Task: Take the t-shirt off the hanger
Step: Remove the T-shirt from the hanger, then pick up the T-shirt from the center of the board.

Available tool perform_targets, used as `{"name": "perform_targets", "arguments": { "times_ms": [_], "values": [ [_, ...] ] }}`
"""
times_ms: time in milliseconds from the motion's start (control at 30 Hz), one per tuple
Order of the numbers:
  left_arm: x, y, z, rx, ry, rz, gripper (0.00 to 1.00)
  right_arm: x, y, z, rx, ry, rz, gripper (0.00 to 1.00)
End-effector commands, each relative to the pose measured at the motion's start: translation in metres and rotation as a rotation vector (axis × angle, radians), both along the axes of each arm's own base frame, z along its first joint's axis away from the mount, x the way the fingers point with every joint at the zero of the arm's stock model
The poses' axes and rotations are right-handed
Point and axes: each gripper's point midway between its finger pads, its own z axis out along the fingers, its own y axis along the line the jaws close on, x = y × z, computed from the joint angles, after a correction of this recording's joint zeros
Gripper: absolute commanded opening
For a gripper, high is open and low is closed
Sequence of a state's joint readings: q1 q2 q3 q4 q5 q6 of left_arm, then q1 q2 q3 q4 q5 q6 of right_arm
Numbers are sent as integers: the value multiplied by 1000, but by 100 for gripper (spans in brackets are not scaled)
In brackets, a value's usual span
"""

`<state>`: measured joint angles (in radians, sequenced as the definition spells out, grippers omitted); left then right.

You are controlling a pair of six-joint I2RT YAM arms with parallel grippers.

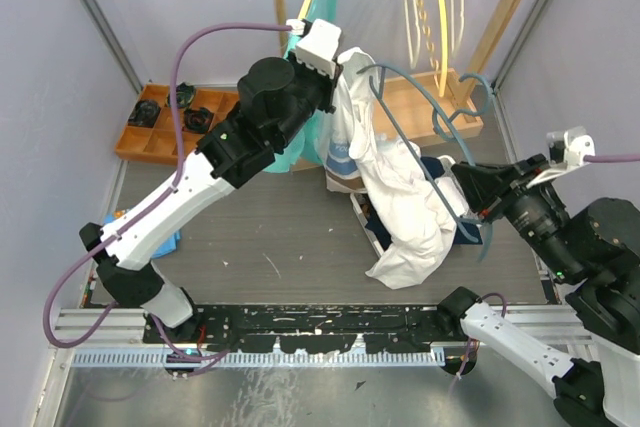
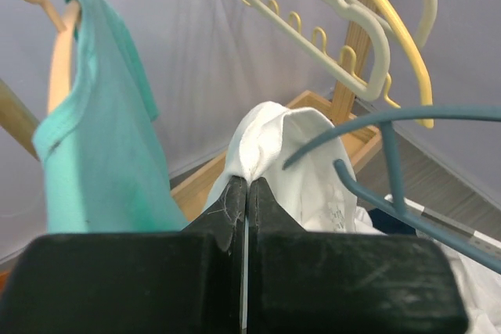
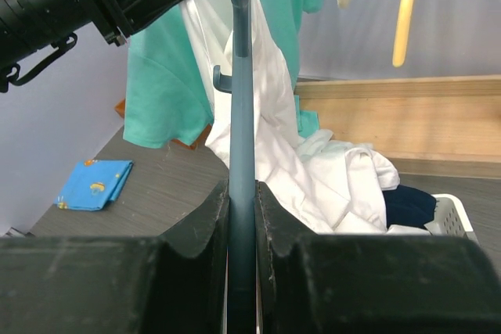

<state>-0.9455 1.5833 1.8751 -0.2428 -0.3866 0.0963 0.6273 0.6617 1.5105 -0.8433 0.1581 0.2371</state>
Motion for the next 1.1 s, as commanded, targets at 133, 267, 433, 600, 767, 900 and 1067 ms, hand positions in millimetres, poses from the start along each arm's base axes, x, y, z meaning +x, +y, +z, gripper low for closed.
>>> {"name": "perform_targets", "arguments": {
  "times_ms": [133,267,433,600,767,900,1067],
  "values": [
    [10,8,24,-45,5,47,0,-19,-19,28,54,-113,-20,1],
    [1,-2,17,-35,24,-30,0,-21,-40,40,94,-152,-115,1],
    [-34,-22,-5,-12,74,-259,0,-19,-63,58,132,-212,-224,1],
    [-76,-36,-34,13,158,-456,0,-13,-67,70,121,-242,-265,1],
    [-109,-50,-81,134,272,-551,0,-8,-68,82,137,-275,-286,1],
    [-123,-57,-130,224,389,-552,0,-5,-66,84,139,-279,-288,1],
    [-121,-65,-164,254,455,-532,11,-5,-65,86,144,-280,-283,1]
  ]
}}
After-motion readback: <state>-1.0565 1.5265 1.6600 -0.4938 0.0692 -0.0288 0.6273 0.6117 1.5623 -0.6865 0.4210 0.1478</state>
